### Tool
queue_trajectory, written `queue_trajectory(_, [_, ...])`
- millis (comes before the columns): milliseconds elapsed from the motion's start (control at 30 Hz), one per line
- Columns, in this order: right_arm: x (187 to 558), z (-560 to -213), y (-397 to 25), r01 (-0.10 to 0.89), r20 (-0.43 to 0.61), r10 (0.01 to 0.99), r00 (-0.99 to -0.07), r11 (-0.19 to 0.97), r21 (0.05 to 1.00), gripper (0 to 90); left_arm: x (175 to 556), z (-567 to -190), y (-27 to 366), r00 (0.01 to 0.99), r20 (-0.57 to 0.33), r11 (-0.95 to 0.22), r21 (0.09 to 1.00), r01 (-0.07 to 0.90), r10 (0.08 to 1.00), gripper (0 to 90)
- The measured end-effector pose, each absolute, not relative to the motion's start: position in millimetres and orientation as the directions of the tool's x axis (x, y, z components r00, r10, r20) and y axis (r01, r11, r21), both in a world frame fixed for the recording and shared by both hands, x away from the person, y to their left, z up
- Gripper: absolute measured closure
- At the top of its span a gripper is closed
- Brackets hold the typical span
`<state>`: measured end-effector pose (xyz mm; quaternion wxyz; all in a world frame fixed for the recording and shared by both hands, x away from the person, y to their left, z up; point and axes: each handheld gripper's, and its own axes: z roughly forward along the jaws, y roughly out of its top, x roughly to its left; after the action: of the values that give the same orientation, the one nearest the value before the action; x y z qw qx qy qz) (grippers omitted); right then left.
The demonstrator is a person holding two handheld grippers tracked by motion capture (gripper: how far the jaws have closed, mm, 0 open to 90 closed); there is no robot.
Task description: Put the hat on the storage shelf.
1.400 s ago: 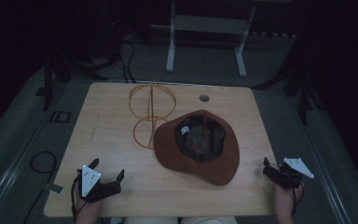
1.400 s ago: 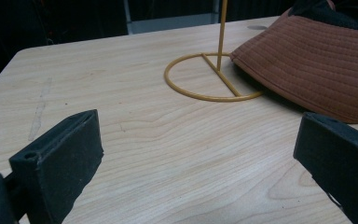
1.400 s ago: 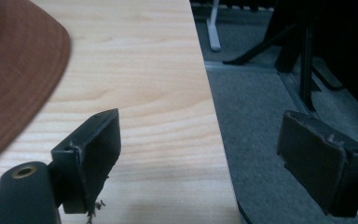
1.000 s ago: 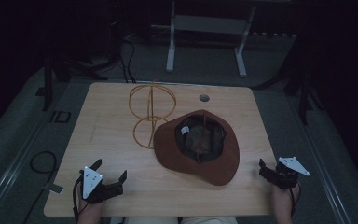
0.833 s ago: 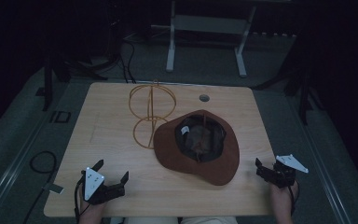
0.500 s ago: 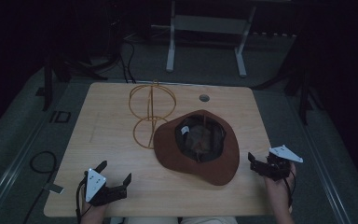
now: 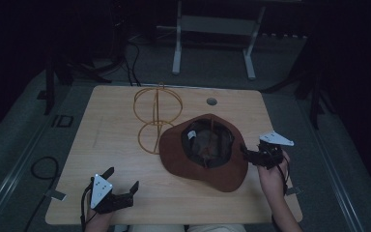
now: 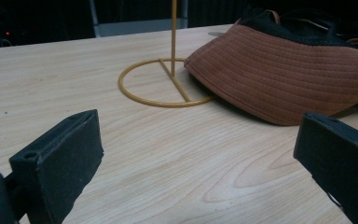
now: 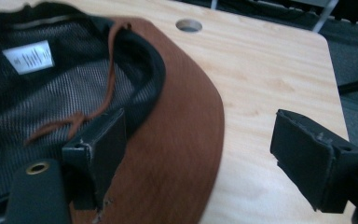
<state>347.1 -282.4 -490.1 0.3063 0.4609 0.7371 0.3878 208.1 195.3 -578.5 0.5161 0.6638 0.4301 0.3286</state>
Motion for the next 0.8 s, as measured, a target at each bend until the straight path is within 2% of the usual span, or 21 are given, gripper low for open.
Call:
queue_trajectory(267, [370,-480,-265,0.461,-0.103,0.905,-0.414,0.306,0.833,17.6,209,-579,193,0.418,0.021,-0.136,0.959,0.248,0.908,1.7])
queue_trajectory(400, [383,-479,-253,0.482,-0.115,0.902,-0.416,0.325,0.814,13.6,209,-579,192,0.423,0.023,-0.141,0.958,0.250,0.906,1.7])
queue_trajectory(600, [405,-481,-239,0.539,-0.060,0.902,-0.427,0.307,0.784,11.9,211,-580,192,0.430,0.023,-0.149,0.954,0.261,0.902,1.7])
queue_trajectory(700, [414,-486,-230,0.561,-0.086,0.904,-0.419,0.333,0.758,10.9,211,-580,191,0.432,0.026,-0.152,0.953,0.262,0.902,1.7])
queue_trajectory(800, [422,-493,-223,0.586,-0.062,0.896,-0.439,0.338,0.736,10.9,211,-580,192,0.433,0.026,-0.155,0.952,0.264,0.901,1.7])
